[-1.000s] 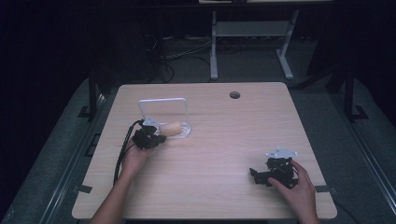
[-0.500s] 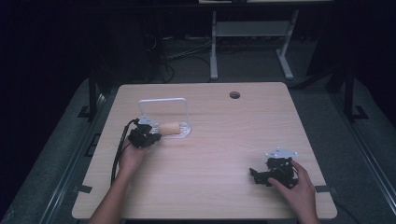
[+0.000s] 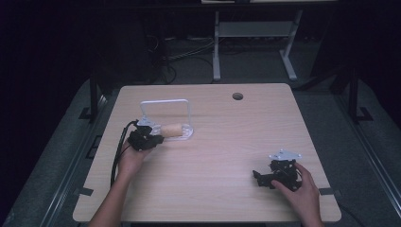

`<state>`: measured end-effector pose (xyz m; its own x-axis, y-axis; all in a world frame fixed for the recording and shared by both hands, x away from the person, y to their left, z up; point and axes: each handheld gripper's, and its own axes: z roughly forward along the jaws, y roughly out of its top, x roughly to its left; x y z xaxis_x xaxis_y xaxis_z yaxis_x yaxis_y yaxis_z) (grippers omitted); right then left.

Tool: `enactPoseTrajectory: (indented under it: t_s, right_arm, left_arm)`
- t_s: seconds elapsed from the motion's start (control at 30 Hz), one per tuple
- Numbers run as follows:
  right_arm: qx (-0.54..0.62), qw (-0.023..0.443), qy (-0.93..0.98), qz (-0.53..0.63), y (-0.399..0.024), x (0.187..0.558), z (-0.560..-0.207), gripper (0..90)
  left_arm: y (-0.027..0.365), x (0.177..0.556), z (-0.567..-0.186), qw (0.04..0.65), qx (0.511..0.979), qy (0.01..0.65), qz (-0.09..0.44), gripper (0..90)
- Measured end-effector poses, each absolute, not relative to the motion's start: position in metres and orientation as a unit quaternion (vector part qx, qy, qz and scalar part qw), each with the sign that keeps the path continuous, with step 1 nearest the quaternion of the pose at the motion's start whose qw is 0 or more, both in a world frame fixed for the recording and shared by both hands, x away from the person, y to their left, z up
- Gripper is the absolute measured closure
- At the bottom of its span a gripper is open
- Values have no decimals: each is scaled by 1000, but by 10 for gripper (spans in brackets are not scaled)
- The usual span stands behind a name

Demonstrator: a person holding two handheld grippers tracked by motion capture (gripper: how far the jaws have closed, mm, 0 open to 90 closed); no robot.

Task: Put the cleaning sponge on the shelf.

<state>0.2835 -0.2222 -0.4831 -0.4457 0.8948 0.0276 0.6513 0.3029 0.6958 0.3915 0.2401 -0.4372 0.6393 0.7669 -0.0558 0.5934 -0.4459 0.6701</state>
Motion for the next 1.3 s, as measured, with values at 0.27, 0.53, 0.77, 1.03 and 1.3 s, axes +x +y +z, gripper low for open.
enactPoseTrajectory:
  t_s: [0.27,0.53,0.77,1.03,1.3]
  right_arm:
    - [492,187,785,326,-222,284,-483,0]
    - [492,187,785,326,-222,283,-483,0]
    - [492,187,785,326,-222,284,-483,0]
    - [492,187,785,326,-222,284,-483,0]
    - [492,187,785,326,-222,283,-483,0]
  left_arm:
    - [244,379,-436,336,840,405,131,487]
    - [248,368,-435,342,838,403,134,299]
    - [250,354,-432,340,840,397,147,205]
    - [258,335,-429,345,837,395,155,158]
    - [266,318,-429,354,832,396,156,141]
